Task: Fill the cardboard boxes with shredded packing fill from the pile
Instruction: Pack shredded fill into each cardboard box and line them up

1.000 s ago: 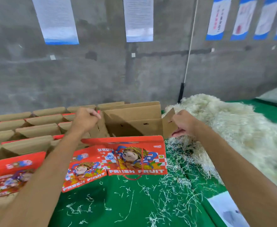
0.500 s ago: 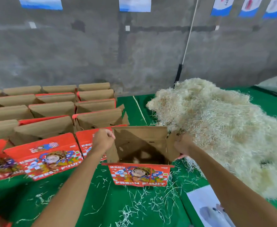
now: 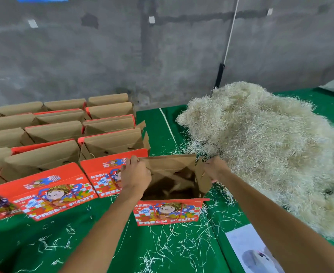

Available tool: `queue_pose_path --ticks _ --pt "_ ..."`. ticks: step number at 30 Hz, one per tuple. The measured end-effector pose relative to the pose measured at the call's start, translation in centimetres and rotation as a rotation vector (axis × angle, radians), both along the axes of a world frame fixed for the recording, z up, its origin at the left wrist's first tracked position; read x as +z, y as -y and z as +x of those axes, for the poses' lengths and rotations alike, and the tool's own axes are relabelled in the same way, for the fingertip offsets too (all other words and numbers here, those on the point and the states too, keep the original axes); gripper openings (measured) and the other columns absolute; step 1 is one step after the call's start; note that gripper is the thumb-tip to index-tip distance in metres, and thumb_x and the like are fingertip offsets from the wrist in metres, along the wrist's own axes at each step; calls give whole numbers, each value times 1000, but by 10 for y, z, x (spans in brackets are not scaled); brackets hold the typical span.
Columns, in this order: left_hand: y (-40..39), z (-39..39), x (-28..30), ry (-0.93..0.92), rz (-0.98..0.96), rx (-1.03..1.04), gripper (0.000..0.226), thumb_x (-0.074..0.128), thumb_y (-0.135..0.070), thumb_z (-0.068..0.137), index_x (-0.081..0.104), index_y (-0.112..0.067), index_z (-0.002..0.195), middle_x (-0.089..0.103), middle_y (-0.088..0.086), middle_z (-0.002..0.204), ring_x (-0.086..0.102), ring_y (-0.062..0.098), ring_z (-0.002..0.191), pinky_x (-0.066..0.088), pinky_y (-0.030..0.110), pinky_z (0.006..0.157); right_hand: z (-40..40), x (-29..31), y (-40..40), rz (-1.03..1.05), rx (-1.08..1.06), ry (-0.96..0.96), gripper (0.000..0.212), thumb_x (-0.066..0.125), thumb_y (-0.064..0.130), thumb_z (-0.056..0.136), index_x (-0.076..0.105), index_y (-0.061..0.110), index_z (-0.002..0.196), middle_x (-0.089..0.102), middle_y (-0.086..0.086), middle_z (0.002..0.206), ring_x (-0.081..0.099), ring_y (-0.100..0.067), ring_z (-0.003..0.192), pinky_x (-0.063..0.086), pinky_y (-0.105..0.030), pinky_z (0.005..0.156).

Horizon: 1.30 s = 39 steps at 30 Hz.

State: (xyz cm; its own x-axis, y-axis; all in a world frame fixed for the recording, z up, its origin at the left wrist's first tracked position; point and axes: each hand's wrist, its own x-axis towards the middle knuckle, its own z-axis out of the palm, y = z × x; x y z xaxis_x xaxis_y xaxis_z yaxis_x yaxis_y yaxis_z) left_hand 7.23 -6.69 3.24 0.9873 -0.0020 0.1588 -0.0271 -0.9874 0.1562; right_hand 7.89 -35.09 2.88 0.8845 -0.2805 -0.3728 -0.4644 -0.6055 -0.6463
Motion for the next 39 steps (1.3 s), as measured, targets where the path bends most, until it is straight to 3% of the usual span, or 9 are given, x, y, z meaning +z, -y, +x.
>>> queue_pose_path --ticks 4,8,13,19,26,29,32,36,39 --pt "67 17 4 29 -51 -179 18 52 -28 96 65 -20 104 59 2 108 57 20 100 50 41 91 12 9 24 58 -3 79 15 63 17 94 70 5 101 75 -16 91 74 -25 76 63 -44 75" --pt "147 34 8 36 -128 -406 18 48 -23 98 65 -19 98 60 -2 98 58 14 88 52 39 91 22 20 67 47 -31 171 17 64 21 94 74 8 95 75 -8 78 74 -18 63 61 -32 53" --pt "244 68 10 -1 19 -584 35 41 -14 98 57 -15 129 60 6 125 60 19 109 50 42 101 47 33 150 -262 -58 326 22 60 29 98 72 12 102 75 -6 100 71 -18 77 57 -26 61" --pt "341 104 7 -124 60 -652 56 48 -18 94 38 -18 150 47 9 145 54 26 125 47 49 104 97 29 256 -663 -97 379 68 59 57 92 41 21 147 37 -8 156 38 -29 140 35 -49 115" --pt "393 130 -11 -153 -79 -661 55 52 -20 96 37 -17 148 31 4 156 48 22 132 41 44 110 154 2 317 -593 -101 116 116 59 82 74 1 27 158 3 -13 167 13 -46 149 16 -72 114" --pt "385 140 -21 -156 -139 -622 56 54 -24 96 36 -21 149 28 0 159 56 14 121 47 34 98 157 -19 309 -554 -17 41 94 64 65 83 22 20 154 35 -15 157 31 -36 145 17 -70 115" --pt "371 155 -22 -166 -191 -583 75 58 -30 94 16 -31 156 19 -1 163 59 14 117 55 27 88 162 -16 280 -558 -23 221 40 61 47 93 56 20 122 66 -3 116 60 -19 109 27 -57 116" --pt "356 176 -10 -205 -481 -433 126 78 -52 74 -17 -36 154 7 -7 160 52 29 124 54 31 85 179 35 214 -509 35 533 36 62 47 93 63 21 118 70 5 100 61 -14 98 30 -44 115" --pt "346 189 28 -455 -1477 -331 107 71 -67 75 25 -14 156 41 22 149 52 34 131 48 42 103 185 84 165 -418 173 740 33 59 51 93 62 19 101 65 4 85 60 -15 82 50 -42 96"
